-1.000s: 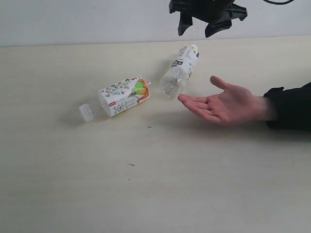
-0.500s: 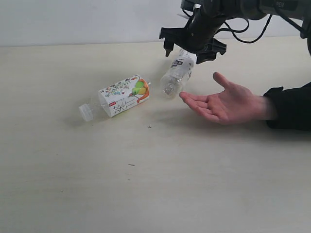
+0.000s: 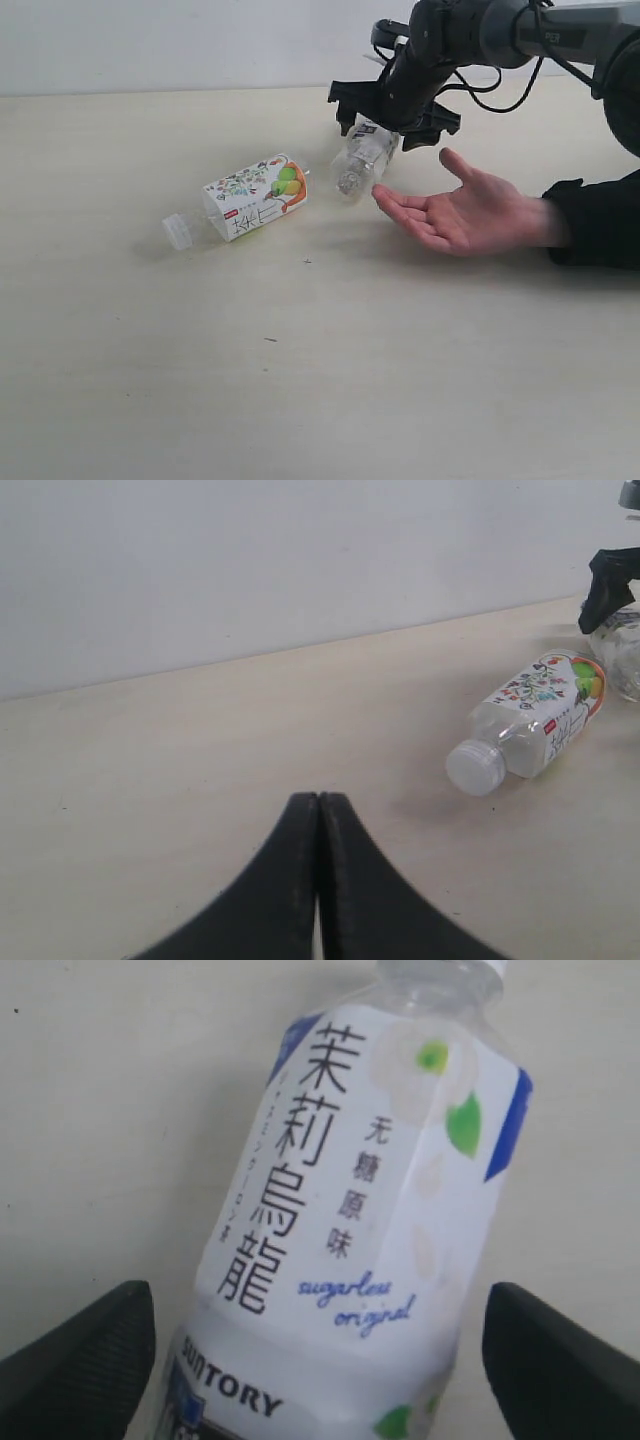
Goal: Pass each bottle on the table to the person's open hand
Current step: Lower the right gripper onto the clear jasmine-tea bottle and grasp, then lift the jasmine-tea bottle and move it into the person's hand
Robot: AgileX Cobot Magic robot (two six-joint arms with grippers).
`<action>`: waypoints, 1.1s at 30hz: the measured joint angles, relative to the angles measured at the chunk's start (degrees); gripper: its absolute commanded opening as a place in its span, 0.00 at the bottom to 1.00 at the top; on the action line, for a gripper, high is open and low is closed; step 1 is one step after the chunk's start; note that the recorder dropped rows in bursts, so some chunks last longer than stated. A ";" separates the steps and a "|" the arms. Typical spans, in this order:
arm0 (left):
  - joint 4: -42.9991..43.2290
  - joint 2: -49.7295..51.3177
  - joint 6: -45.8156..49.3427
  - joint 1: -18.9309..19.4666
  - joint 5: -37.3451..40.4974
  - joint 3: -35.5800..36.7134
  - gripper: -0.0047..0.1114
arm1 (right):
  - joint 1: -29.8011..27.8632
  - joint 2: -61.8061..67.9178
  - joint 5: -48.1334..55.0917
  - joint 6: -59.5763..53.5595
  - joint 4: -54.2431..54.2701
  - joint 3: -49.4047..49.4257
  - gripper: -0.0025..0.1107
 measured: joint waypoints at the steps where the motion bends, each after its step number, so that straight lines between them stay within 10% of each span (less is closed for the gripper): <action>1: 0.00 0.00 0.00 0.00 0.00 0.00 0.05 | 0.00 0.00 0.00 0.00 0.00 0.00 0.68; 11: 0.00 0.00 0.00 0.00 0.00 0.00 0.05 | 0.00 -0.20 -1.12 0.00 0.29 -0.12 0.02; 33: 0.00 0.00 0.00 0.00 0.00 0.00 0.05 | 0.00 -22.31 27.39 -20.55 -4.38 -3.42 0.02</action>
